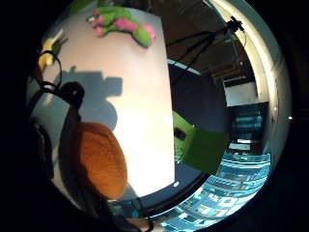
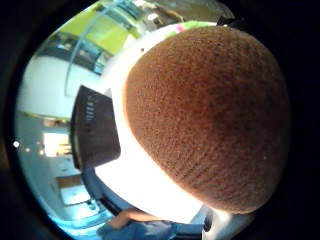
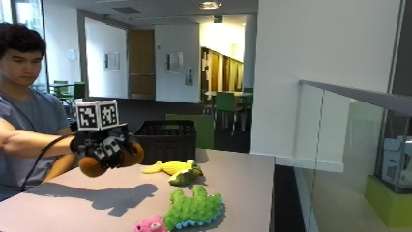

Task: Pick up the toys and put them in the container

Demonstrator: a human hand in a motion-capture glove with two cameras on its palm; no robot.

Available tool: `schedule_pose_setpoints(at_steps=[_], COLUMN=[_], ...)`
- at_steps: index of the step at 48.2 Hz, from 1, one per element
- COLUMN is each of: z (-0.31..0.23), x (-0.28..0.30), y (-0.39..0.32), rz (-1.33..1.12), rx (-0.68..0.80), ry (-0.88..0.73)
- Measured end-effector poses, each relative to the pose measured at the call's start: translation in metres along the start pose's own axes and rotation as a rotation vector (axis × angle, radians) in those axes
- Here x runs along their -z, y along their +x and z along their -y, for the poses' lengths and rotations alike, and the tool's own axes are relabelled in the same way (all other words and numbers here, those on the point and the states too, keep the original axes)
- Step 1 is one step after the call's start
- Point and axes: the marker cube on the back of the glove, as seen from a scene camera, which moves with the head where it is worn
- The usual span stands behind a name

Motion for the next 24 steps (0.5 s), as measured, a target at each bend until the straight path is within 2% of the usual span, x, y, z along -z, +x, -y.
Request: schedule_pose_setpoints(at_steps=[15, 21, 24], z=[0.031, 0.028, 0.022], x=[0.107, 0.132, 0.144], y=[-0.086, -0.147, -0.188], rz=[0.039, 0.034, 0.048], rx=[0.112, 0.170, 0.246], ry=[0.111, 0.144, 0.156])
